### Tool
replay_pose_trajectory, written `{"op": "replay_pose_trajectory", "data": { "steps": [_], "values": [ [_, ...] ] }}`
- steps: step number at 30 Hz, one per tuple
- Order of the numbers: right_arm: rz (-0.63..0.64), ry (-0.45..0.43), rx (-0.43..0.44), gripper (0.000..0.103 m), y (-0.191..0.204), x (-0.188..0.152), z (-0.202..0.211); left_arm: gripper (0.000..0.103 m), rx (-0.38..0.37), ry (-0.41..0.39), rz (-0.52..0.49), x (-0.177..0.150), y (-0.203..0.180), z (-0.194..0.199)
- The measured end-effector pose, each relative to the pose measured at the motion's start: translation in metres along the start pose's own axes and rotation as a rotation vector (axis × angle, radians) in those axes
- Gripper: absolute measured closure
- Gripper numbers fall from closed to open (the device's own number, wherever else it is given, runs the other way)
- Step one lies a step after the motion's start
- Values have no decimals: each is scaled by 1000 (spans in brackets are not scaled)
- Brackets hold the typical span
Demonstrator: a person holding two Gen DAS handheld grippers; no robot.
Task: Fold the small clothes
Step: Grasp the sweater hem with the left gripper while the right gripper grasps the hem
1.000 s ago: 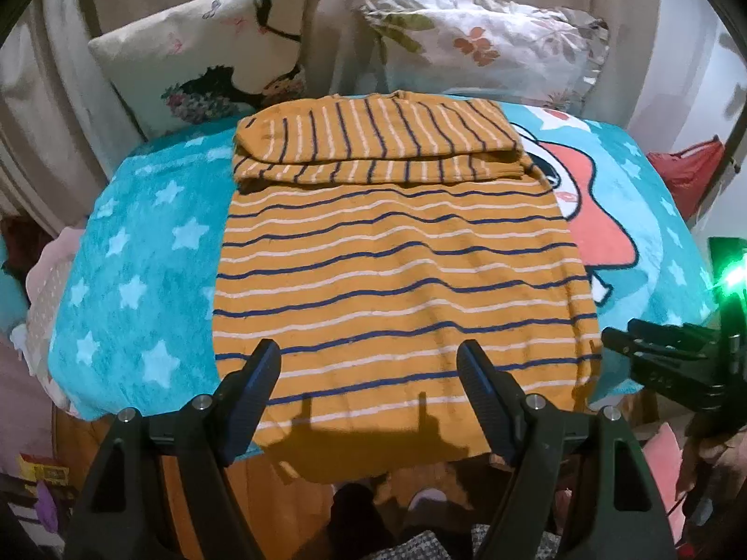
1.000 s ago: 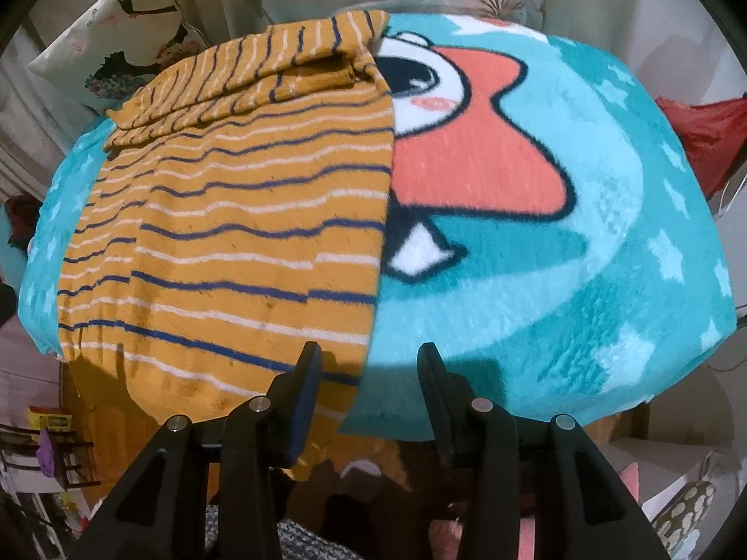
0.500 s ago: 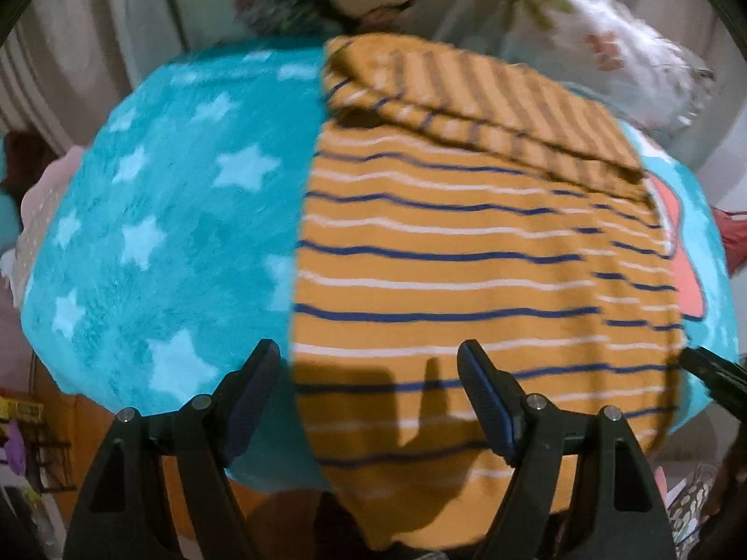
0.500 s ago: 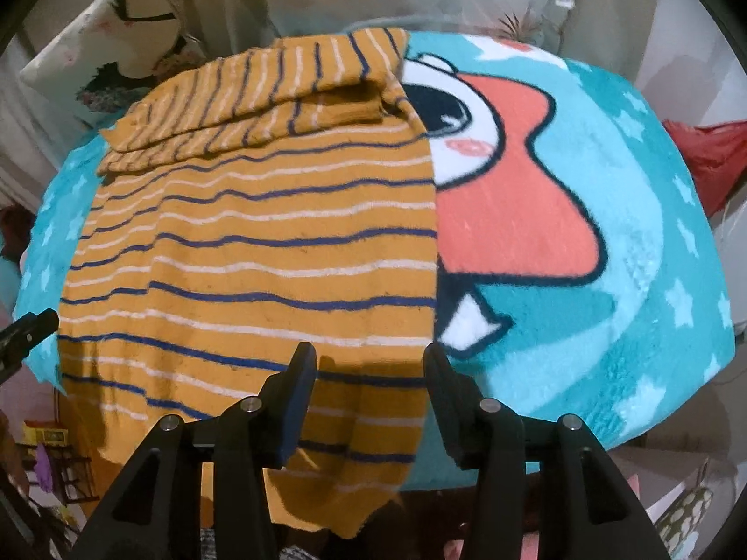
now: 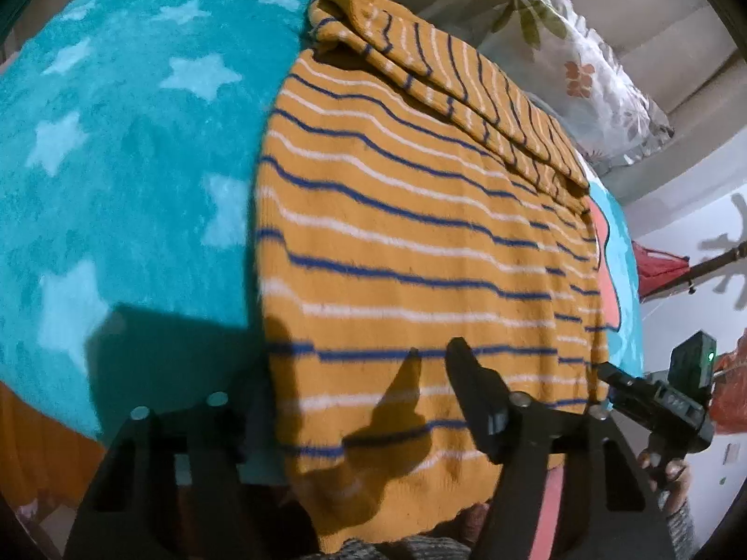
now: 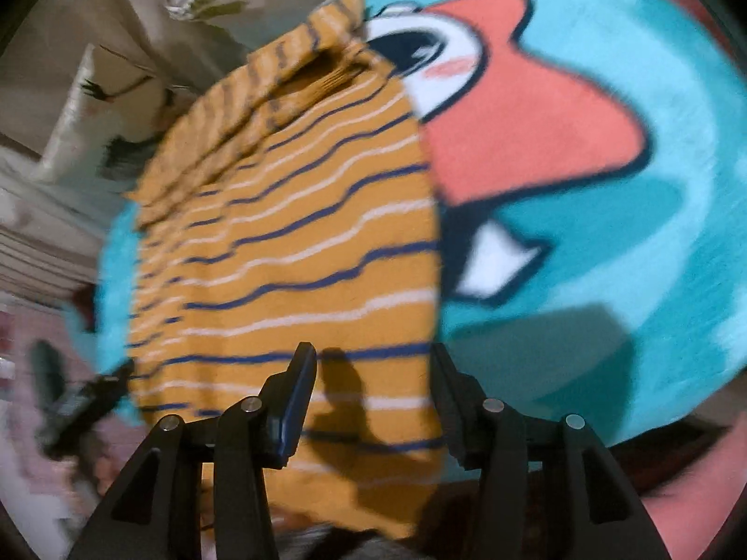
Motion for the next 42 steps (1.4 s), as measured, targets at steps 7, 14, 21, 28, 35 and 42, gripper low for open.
{"op": "replay_pose_trajectory", "data": {
  "steps": [7, 14, 21, 28, 35, 42],
  "values": [
    [-40, 45, 179, 49, -11, -18, -5, 44, -113, -18, 79, -35, 2, 6],
    [0, 63, 196, 49, -11, -35, -1, 44, -124, -21, 124, -62, -4, 4],
    [2, 71, 187, 64, -11, -44, -6, 91, -90, 54, 190, -69, -2, -12],
    [11, 77, 156, 93, -10, -45, -5, 97, -18, 1, 172, -73, -14, 11],
    [91, 68, 214, 95, -4, -62, 33, 98, -6, -73, 135, -90, -27, 59],
    [104, 122, 210, 95, -8, -85, 61, 98, -12, -82, 139, -115, -29, 78]
  ]
}}
Point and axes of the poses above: each gripper's, at about its wrist camera, not at the fingertips, and z roughly against the way its jaws point, y to its left, x to its top, the point moved 1 cm from there along -z, roughly the way its jaws point, and after that the axes turned 7 degrees about y, right-handed, at the moved point
